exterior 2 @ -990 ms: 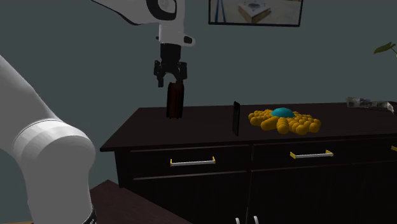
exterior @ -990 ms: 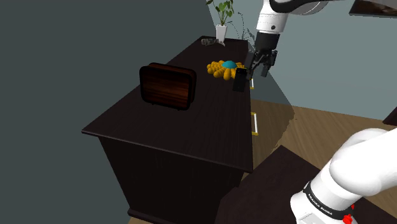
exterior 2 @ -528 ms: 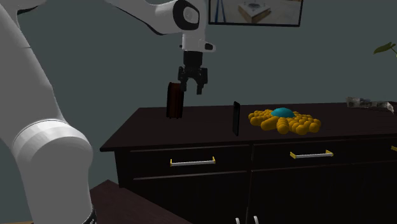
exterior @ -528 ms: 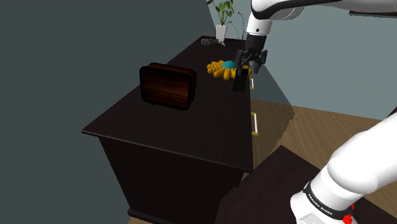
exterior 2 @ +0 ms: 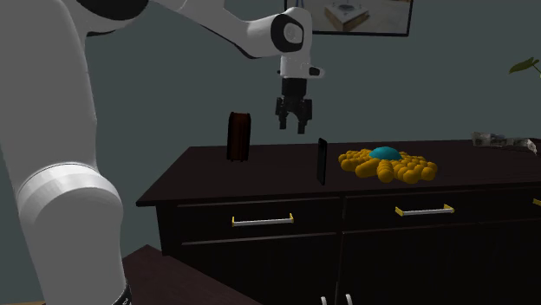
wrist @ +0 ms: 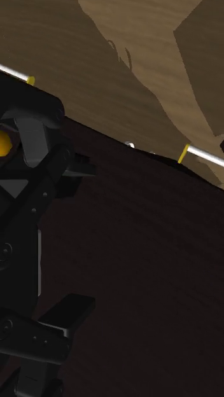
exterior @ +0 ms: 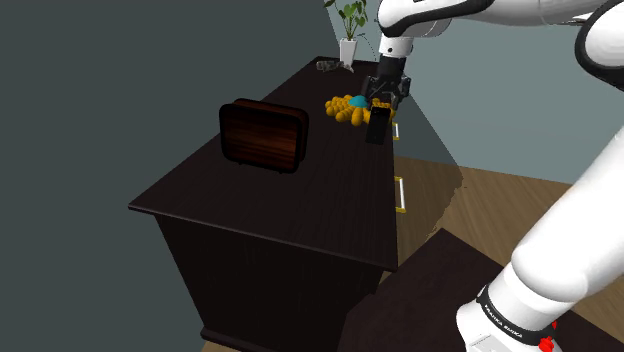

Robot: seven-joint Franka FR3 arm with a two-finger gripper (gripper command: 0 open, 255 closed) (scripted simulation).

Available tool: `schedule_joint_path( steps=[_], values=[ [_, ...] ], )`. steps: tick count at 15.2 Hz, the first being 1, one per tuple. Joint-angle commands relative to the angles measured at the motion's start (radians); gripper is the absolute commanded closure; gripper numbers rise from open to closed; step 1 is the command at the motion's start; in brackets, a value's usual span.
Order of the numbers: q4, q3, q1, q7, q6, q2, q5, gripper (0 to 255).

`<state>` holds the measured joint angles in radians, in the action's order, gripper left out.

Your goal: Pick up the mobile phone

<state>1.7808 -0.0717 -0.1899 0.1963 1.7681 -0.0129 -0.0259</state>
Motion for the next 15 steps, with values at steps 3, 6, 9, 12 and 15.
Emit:
schedule_joint_path(
  steps=[3, 6, 9, 12, 15],
  values=[
    [-0.146, -0.030, -0.030, 0.042, -0.005, -0.135, -0.001, 0],
    [-0.264, -0.051, -0.053, 0.073, -0.018, -0.235, -0.008, 0],
    [-0.269, -0.056, -0.060, 0.081, 0.004, -0.262, -0.010, 0],
    [-0.230, -0.056, -0.059, 0.081, 0.044, -0.263, -0.010, 0],
    [-0.199, -0.055, -0.059, 0.080, 0.077, -0.265, -0.011, 0]
  ],
)
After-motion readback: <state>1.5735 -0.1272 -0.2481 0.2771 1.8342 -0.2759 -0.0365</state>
